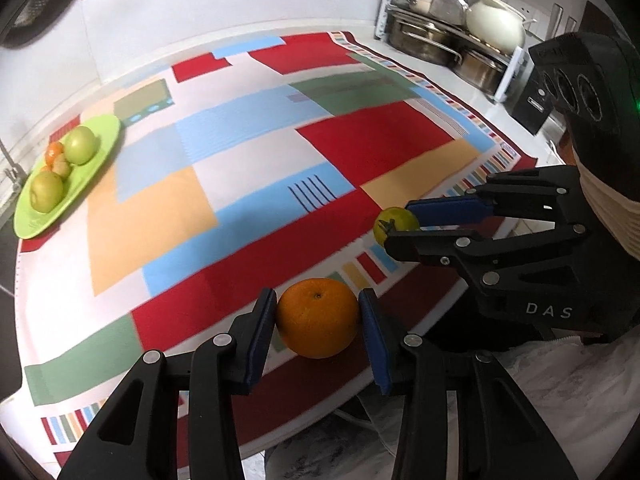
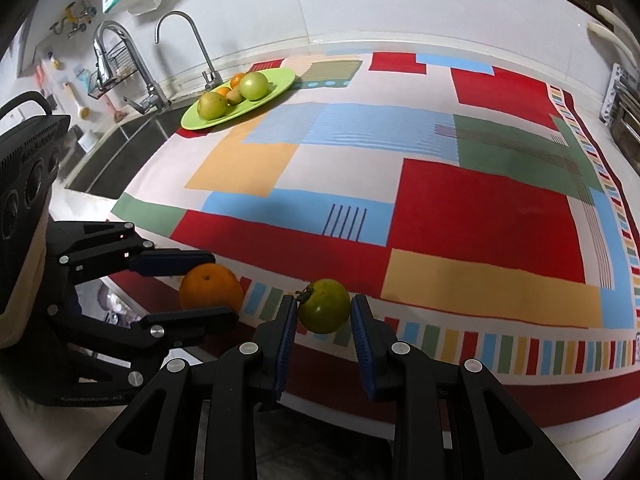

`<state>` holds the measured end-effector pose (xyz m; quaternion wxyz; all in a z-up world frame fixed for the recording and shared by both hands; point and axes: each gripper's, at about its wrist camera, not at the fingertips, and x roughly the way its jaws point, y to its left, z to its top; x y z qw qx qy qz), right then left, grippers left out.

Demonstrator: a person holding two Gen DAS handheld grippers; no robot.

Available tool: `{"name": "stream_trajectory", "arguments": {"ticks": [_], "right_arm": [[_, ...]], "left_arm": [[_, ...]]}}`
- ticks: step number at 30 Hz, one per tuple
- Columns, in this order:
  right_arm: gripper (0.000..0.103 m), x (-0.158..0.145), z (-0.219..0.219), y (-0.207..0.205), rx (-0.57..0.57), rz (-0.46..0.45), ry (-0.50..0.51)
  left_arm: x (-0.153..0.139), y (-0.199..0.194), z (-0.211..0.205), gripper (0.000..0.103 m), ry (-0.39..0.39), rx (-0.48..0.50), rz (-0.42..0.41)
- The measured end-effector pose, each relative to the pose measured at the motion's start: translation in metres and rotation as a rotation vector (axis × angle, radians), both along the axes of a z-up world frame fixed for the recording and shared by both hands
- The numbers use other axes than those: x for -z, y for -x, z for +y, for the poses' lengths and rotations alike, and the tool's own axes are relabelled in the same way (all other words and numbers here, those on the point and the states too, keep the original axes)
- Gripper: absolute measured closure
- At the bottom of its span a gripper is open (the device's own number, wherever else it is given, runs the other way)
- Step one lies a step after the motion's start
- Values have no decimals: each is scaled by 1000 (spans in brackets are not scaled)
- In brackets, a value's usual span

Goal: Organize fruits
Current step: 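Carry the orange and green tomato back over the light-green plate with both tools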

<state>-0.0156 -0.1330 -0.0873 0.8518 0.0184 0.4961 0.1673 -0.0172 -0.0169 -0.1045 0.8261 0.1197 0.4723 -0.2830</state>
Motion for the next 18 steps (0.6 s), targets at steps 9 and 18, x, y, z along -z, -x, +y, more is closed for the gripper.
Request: {"name": "stream_trajectory", "arguments": {"ticks": [9, 18], "right_arm": [[74, -9, 21, -15, -25, -45, 5], [74, -23, 50, -38, -52, -117, -6]], "left_arm": [[-10, -12, 26, 61, 18, -72, -64], [-25, -24, 59, 61, 33, -164, -150]]}}
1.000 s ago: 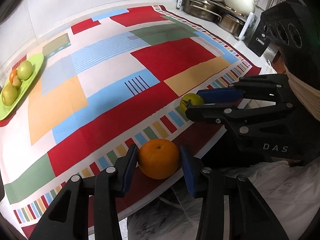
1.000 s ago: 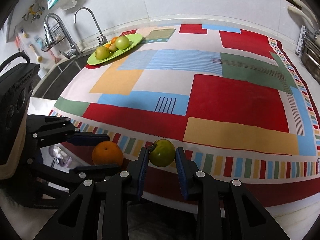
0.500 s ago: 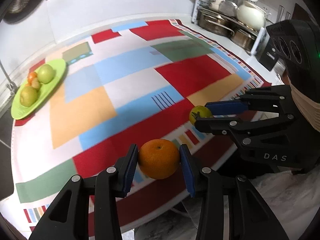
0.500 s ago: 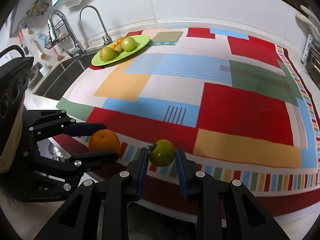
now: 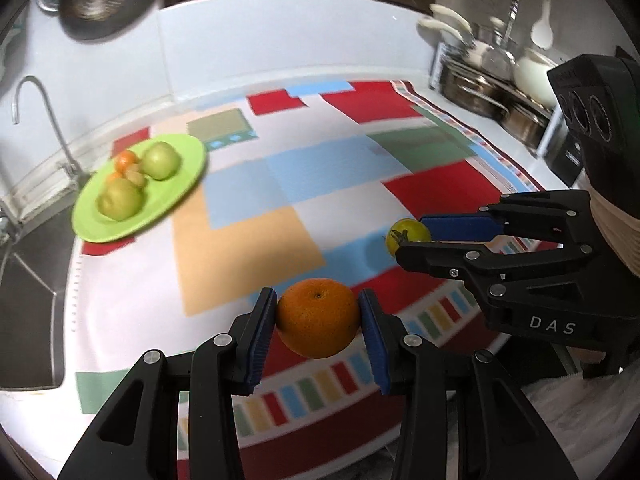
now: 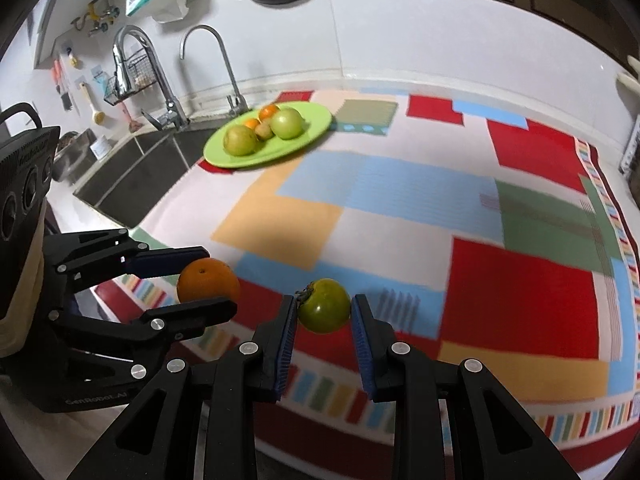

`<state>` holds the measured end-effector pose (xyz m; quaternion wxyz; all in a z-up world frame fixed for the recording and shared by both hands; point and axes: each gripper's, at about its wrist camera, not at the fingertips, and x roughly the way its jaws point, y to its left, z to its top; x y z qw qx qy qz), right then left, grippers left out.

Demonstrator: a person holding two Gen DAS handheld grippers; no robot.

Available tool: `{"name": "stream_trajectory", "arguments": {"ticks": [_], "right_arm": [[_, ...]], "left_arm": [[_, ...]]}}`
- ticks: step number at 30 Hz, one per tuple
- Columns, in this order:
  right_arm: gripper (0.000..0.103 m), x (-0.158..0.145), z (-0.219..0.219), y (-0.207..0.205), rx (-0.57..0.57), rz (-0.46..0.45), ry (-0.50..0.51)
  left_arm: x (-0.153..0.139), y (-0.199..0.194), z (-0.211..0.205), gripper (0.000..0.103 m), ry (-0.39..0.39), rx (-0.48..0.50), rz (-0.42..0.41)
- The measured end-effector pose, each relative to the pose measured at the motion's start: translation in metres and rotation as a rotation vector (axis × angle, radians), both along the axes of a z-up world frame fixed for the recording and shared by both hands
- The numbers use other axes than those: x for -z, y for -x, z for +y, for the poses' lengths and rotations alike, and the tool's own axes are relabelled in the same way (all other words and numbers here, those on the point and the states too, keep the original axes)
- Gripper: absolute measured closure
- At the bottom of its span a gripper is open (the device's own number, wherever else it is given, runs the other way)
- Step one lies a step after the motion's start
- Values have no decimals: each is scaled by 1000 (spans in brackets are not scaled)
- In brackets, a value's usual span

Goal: Organize fruits
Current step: 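Carry the orange and green tomato back over the light-green plate with both tools, then lower the orange and tomato onto the plate and open both tools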

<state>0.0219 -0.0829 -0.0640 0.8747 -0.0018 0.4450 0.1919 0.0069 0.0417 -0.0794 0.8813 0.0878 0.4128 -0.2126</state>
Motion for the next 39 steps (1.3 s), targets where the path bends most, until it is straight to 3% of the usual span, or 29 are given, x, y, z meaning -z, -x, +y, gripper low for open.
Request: {"name": "stream_trajectory", "arguments": {"ticks": [20, 39], "right_arm": [[74, -30, 74, -58, -47, -147, -40], [74, -23, 139, -139, -60, -146, -54]], "left_arm": [[-31, -43, 90, 61, 27, -203, -139], [-32, -125, 158, 61, -22, -250, -185]]}}
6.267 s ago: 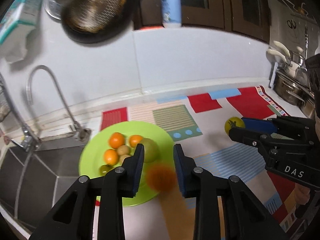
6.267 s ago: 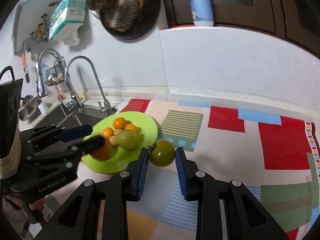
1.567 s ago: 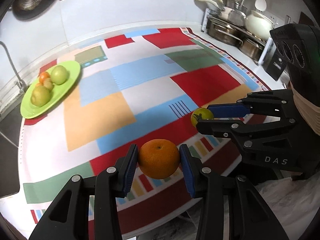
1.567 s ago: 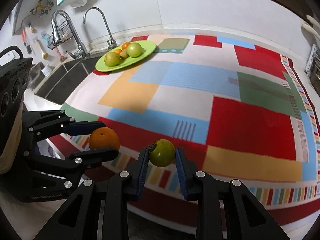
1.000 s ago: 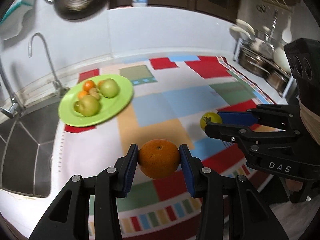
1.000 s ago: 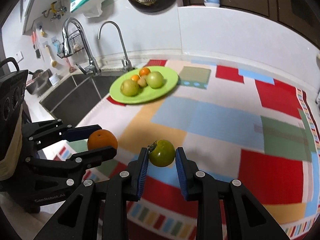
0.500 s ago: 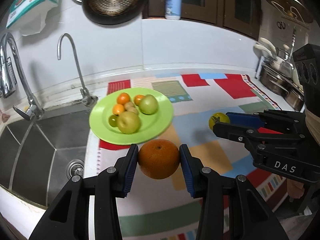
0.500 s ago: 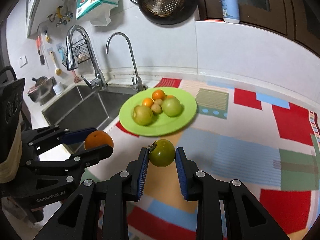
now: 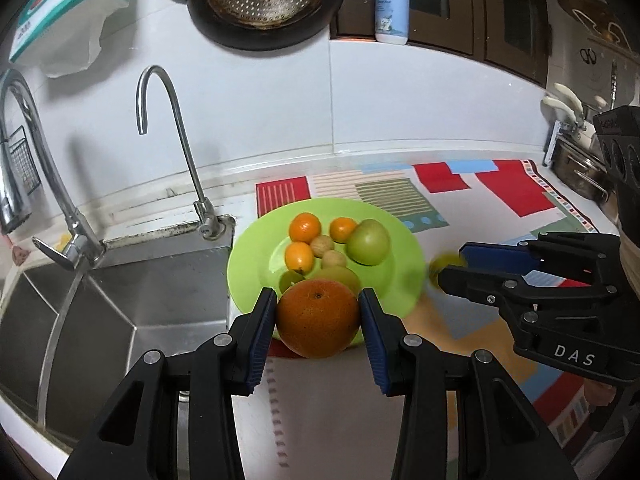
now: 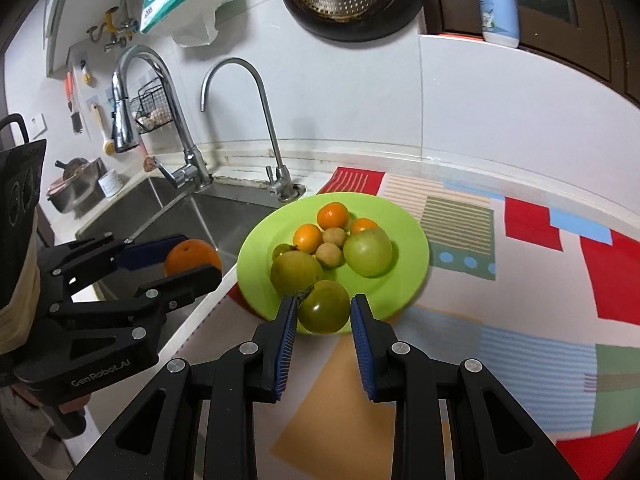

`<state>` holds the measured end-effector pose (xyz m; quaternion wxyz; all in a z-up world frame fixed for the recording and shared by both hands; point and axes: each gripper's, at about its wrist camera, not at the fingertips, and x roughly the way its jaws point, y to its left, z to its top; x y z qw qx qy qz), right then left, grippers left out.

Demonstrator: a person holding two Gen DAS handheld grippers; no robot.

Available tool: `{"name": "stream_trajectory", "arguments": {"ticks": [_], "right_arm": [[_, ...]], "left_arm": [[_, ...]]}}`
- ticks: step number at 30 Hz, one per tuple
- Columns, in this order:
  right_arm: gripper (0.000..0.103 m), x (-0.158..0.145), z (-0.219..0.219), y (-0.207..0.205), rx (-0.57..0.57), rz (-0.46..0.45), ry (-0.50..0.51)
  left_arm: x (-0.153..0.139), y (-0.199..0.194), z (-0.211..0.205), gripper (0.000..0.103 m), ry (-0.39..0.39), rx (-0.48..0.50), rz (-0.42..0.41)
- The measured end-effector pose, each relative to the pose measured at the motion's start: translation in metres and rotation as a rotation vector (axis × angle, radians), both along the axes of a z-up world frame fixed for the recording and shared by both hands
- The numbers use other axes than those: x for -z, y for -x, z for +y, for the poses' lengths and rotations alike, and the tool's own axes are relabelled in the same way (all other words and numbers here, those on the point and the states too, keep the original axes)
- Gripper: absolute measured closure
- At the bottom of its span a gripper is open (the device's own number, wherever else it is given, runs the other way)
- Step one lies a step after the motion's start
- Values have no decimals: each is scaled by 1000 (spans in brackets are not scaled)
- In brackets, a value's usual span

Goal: Organize fruits
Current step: 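Lower the orange and tomato onto the plate and open both tools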

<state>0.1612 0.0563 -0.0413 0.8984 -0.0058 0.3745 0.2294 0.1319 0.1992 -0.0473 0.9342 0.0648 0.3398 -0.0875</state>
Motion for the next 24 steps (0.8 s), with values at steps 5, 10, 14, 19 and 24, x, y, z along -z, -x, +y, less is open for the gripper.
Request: {"name": "stream_trajectory", "arguments": {"ticks": [5, 10, 14, 19, 24], "right_arm": [[74, 6, 12, -22, 10, 9, 10], [74, 18, 18, -44, 42, 28, 17], [74, 25, 22, -60, 76, 34, 38], [74, 30, 24, -76, 98, 54, 50], [74, 32, 19, -84, 120, 65, 42]], "left_arm": [[6, -27, 14, 61, 3, -3, 6], [19, -58, 25, 61, -3, 1, 7], [28, -82, 26, 61, -9, 17, 8], [37, -104, 24, 60, -5, 33, 31], [33, -105, 23, 53, 6, 39, 13]]}}
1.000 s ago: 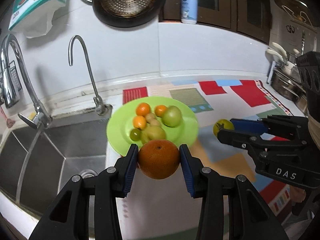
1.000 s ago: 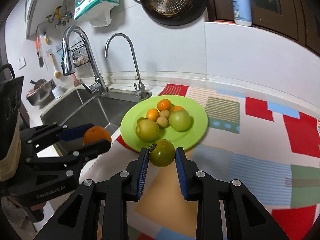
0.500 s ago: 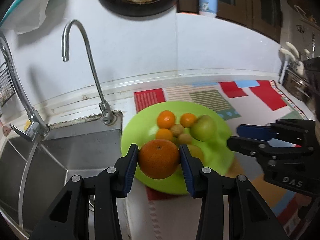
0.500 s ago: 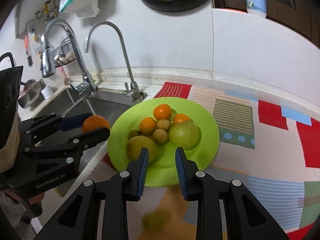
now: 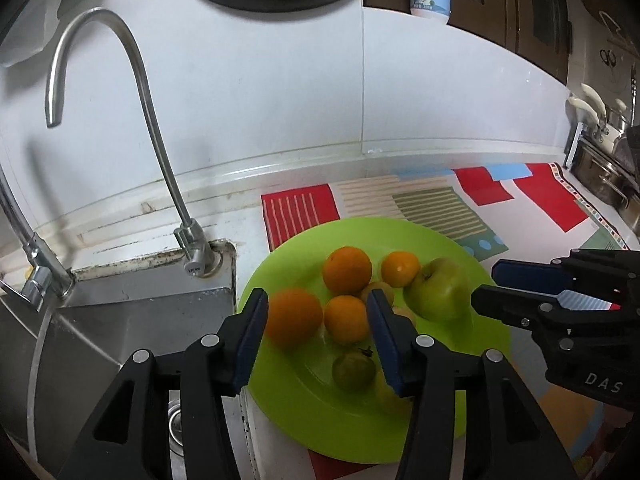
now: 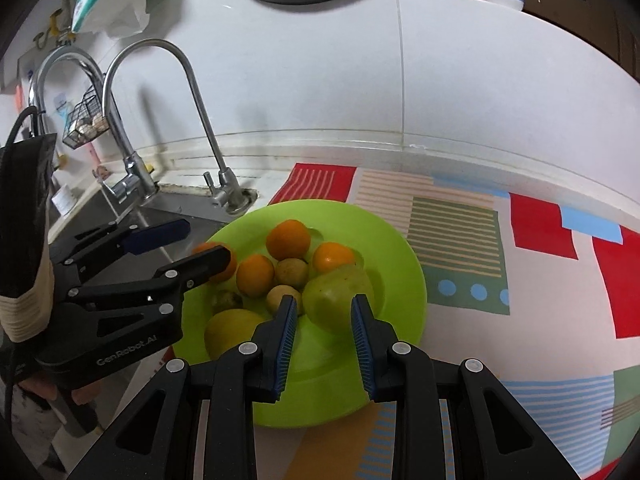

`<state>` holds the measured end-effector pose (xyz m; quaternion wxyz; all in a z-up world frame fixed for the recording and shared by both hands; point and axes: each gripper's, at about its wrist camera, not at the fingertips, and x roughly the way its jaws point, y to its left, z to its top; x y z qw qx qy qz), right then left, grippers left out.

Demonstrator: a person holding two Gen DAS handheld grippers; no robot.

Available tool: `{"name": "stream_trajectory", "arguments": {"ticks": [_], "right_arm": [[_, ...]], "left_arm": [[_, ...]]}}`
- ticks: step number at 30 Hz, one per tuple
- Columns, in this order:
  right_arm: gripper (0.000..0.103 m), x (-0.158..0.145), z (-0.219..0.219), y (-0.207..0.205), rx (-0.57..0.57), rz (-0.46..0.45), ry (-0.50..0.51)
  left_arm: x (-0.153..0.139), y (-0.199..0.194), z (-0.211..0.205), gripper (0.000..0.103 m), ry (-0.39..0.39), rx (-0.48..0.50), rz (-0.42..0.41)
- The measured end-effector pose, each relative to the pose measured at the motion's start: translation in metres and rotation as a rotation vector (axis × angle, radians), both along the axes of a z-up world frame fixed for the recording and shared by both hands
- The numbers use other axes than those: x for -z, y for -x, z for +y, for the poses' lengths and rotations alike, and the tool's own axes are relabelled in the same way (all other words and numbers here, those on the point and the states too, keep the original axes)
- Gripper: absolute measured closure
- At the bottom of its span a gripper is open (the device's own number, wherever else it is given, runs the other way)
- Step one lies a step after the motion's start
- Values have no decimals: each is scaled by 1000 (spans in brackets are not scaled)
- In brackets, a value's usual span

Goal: Organize fruits
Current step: 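Lower the orange and tomato onto the plate and open both tools, then lift the open right tool from the plate toward a green tomato on the mat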

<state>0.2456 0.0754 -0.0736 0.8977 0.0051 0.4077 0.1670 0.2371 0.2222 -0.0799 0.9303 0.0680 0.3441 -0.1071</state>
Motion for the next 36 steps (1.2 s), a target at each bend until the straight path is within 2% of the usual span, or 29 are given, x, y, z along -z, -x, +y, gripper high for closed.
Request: {"name": "stream_trajectory", "arguments": {"ticks": [7, 17, 24, 36], "right_arm": [[73, -5, -5, 9, -2, -10, -6], [73, -19, -14, 33, -29, -31, -24], [73, -31, -20, 55, -71, -50, -45], [73, -42, -37, 102, -117, -64, -43]], "left_arm": [[-15, 21, -5, 52, 6, -5, -19], [-30, 56, -13, 49, -7, -60, -40], [-40, 86, -21, 49, -18, -112, -56], [-51, 141, -41, 45, -37, -139, -83]]}}
